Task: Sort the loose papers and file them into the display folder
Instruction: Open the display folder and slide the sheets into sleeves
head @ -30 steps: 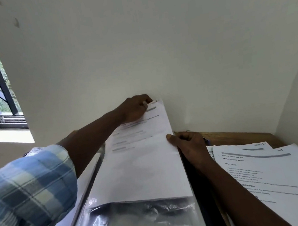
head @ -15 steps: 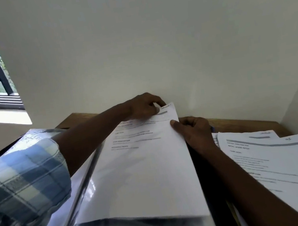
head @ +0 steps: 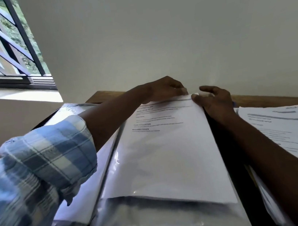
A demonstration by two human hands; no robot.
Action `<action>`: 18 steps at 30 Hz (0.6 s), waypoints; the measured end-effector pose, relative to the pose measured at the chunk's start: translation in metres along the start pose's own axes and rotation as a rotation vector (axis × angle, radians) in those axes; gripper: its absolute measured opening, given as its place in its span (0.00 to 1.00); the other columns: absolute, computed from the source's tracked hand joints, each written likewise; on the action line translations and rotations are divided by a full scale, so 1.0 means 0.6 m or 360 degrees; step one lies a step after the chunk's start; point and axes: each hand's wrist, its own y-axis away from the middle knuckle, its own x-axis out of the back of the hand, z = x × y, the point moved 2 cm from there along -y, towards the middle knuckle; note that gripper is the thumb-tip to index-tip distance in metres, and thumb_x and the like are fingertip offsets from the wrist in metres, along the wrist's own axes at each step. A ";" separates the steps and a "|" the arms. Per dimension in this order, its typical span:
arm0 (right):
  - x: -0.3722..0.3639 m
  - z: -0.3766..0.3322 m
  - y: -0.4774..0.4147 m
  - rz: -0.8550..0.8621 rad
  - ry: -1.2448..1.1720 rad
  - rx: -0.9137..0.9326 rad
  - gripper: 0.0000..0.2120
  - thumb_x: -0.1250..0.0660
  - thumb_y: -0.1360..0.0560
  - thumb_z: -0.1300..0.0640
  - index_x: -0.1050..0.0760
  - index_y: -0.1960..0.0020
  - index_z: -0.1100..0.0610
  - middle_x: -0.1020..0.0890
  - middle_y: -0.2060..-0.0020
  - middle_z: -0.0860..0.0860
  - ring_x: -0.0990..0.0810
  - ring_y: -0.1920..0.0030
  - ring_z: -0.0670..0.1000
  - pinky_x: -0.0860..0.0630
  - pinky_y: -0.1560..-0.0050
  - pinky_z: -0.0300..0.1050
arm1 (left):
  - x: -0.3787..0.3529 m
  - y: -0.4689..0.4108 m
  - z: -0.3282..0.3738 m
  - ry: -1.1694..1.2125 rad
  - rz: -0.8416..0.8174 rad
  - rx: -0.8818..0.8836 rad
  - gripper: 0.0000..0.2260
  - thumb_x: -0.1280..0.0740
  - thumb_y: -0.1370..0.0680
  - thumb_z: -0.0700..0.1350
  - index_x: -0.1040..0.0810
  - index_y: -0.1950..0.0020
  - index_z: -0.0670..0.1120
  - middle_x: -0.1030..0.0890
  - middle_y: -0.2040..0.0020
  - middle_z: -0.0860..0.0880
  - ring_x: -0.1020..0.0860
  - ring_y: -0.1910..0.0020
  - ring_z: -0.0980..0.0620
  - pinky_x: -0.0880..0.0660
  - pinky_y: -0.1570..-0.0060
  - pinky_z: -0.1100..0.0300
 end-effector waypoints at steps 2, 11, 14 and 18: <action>-0.002 -0.003 0.003 0.0017 -0.0010 -0.0017 0.26 0.21 0.36 0.44 0.18 0.40 0.47 0.16 0.45 0.50 0.16 0.46 0.49 0.21 0.36 0.50 | 0.001 0.011 0.003 -0.0182 0.0026 0.0035 0.18 0.38 0.16 0.60 0.18 0.44 0.48 0.18 0.47 0.52 0.23 0.47 0.55 0.28 0.45 0.59; -0.008 -0.011 0.007 0.0098 0.0057 -0.0013 0.19 0.22 0.29 0.53 0.18 0.39 0.50 0.16 0.47 0.51 0.19 0.49 0.46 0.26 0.46 0.36 | 0.022 0.053 -0.025 -0.0334 0.0033 0.0289 0.25 0.37 0.19 0.66 0.27 0.61 0.45 0.26 0.61 0.51 0.27 0.60 0.50 0.30 0.56 0.56; -0.008 -0.019 0.016 0.0109 0.0069 0.0009 0.18 0.22 0.28 0.53 0.19 0.39 0.50 0.15 0.58 0.49 0.17 0.57 0.46 0.22 0.47 0.40 | 0.026 0.077 -0.022 -0.0255 -0.0005 0.0278 0.20 0.33 0.19 0.61 0.25 0.64 0.49 0.26 0.63 0.52 0.28 0.63 0.52 0.31 0.55 0.58; -0.007 -0.044 0.020 0.0110 0.0271 0.0108 0.13 0.25 0.28 0.49 0.17 0.43 0.48 0.15 0.64 0.47 0.16 0.59 0.50 0.22 0.49 0.42 | 0.001 0.105 -0.020 -0.0747 0.0074 0.0249 0.22 0.35 0.21 0.66 0.24 0.33 0.55 0.22 0.39 0.51 0.24 0.37 0.49 0.31 0.34 0.49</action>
